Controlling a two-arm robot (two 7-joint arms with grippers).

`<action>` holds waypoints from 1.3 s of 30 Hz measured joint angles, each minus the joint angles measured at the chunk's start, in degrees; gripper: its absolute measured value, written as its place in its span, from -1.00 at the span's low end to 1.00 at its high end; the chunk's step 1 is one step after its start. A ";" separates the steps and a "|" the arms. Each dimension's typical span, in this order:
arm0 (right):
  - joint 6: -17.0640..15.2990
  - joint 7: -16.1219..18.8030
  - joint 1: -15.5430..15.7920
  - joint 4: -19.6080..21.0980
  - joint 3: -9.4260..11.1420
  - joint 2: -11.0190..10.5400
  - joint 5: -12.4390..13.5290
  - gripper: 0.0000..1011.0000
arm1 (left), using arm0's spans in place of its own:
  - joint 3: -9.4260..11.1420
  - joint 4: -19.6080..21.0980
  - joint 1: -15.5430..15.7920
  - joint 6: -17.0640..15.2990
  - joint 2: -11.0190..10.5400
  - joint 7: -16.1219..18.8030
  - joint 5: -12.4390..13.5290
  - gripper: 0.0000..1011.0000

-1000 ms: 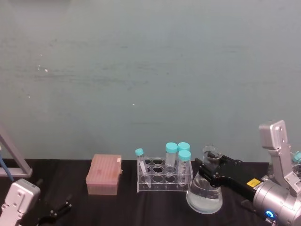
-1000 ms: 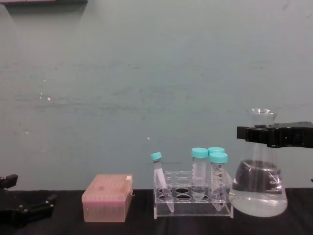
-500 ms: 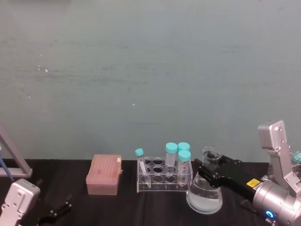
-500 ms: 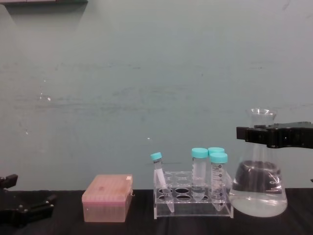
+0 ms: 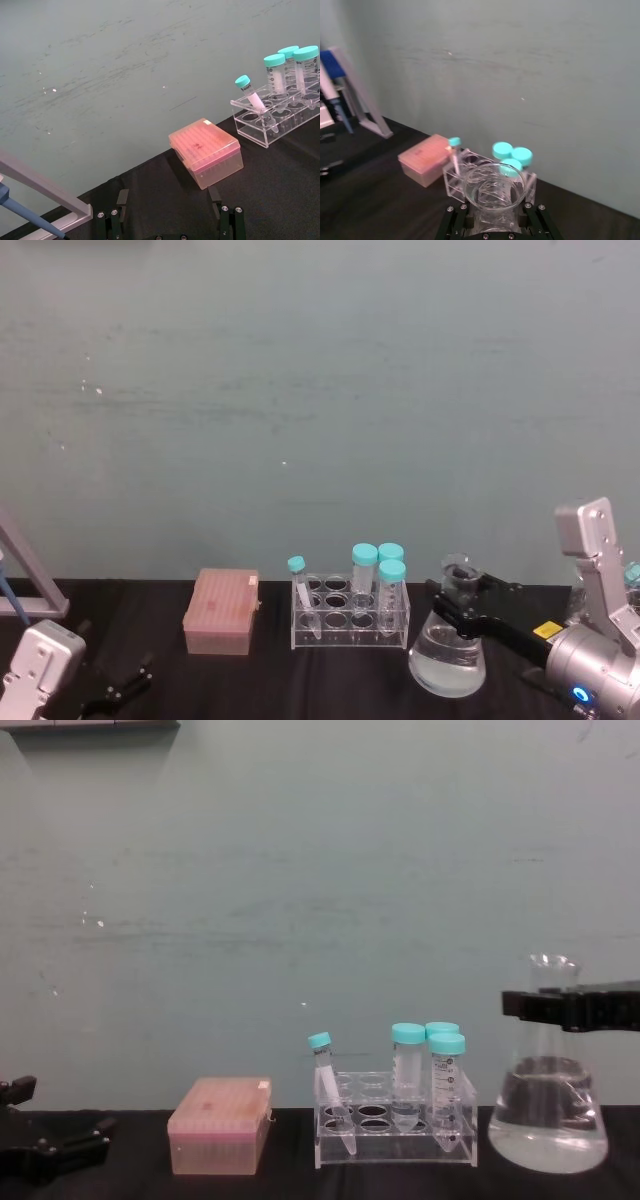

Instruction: Pick up the beaker with the right gripper, shake it three times, and then put it down.

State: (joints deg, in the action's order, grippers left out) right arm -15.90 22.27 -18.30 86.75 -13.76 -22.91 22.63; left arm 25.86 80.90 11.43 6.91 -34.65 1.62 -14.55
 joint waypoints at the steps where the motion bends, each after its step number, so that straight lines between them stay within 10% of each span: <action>1: -0.26 -0.46 -0.09 -0.50 0.17 -0.09 0.32 -0.11 | 0.00 0.00 0.00 0.00 0.00 0.00 0.00 0.98; 22: 7.93 1.93 -0.27 -5.95 -1.11 -2.15 2.92 -0.11 | 0.00 0.00 0.00 0.00 0.00 0.00 0.00 0.98; 39: 6.51 1.89 1.67 -3.14 -2.77 -4.09 5.05 -0.11 | 0.00 0.00 0.00 0.00 0.00 0.00 0.00 0.98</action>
State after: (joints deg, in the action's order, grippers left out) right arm -9.40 24.15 -16.63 83.61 -16.53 -27.00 27.68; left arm 25.86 80.90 11.43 6.91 -34.64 1.62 -14.55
